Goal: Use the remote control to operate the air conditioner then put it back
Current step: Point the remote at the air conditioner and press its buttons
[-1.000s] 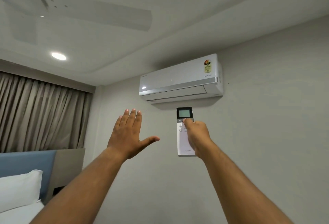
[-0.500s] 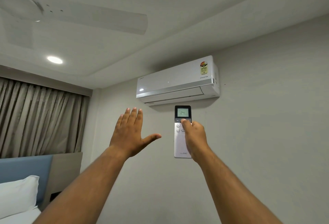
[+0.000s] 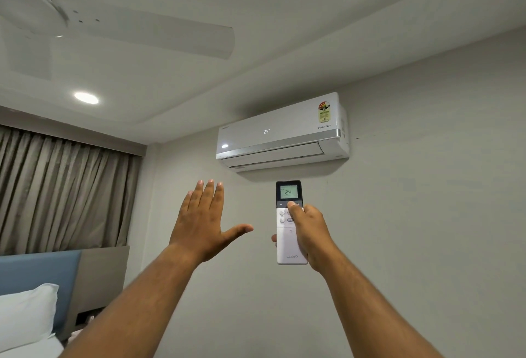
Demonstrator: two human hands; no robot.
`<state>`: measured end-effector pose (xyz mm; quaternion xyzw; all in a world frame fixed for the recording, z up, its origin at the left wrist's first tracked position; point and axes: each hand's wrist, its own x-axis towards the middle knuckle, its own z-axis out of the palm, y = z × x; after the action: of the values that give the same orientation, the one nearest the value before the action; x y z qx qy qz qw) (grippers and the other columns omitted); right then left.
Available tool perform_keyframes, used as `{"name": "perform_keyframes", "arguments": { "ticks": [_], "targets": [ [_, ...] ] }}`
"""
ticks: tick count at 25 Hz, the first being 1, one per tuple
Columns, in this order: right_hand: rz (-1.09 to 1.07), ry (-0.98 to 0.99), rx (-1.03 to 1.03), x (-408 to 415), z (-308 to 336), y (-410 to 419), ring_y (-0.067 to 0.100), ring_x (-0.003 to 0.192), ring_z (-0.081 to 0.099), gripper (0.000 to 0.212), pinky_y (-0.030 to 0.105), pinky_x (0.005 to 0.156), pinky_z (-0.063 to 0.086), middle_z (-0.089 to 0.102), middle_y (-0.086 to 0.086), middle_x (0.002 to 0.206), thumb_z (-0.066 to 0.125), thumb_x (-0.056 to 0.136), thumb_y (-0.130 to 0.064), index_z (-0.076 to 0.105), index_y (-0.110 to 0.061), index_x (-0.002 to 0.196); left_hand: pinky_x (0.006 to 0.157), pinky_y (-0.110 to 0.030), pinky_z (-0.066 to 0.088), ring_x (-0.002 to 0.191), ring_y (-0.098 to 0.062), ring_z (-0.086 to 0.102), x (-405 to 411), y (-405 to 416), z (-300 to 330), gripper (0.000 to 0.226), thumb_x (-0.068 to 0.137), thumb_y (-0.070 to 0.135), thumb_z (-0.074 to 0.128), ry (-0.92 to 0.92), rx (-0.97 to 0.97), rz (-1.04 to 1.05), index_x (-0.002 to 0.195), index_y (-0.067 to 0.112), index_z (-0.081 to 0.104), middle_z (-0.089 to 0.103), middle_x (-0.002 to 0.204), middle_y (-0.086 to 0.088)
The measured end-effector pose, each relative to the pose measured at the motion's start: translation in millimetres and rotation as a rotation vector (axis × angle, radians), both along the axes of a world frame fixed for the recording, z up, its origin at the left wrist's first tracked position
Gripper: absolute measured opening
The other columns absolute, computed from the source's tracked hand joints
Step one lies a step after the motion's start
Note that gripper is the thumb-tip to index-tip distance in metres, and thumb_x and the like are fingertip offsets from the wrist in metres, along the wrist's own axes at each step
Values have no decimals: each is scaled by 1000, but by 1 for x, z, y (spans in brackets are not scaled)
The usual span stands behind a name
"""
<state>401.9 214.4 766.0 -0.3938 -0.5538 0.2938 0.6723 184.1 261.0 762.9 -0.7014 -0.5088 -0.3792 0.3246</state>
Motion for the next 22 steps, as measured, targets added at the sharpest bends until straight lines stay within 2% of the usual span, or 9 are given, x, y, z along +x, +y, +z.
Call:
{"name": "perform_keyframes", "arguments": {
  "ticks": [7,11,14,18,22],
  "targets": [
    [48,16,-7,6,-6,6,28,52,69,27,33,51,57,73,17,76,52,98,-33,57,-8,103,116,-40,-10,148,-26,-16,0,0,-4,125,57,95,-8,10,-6,5,151,13,-11,-10,162,-9],
    [50,14,2,8,-11,10,28,56,68,24,36,56,58,74,18,78,63,90,-29,58,-10,104,118,-41,-9,148,-26,-16,1,-2,-5,125,56,95,-8,22,-22,1,151,13,-11,-12,162,-9],
    [75,4,25,11,-14,12,30,60,71,21,39,59,60,74,16,78,62,91,-23,58,-10,107,117,-40,-10,147,-26,-18,3,-2,-6,124,56,94,-9,32,-29,8,150,14,-13,-14,162,-9],
    [124,24,45,12,-18,16,35,70,74,20,43,64,61,72,22,88,61,95,-26,56,-12,109,116,-40,-11,147,-26,-18,4,-1,-6,123,57,94,-8,42,-28,16,150,13,-13,-14,161,-10],
    [121,40,53,11,-20,18,34,63,71,17,41,59,59,70,22,86,60,95,-25,56,-12,107,117,-41,-11,147,-26,-19,4,1,-7,123,56,94,-8,42,-28,19,150,14,-14,-15,161,-9]
  ]
}}
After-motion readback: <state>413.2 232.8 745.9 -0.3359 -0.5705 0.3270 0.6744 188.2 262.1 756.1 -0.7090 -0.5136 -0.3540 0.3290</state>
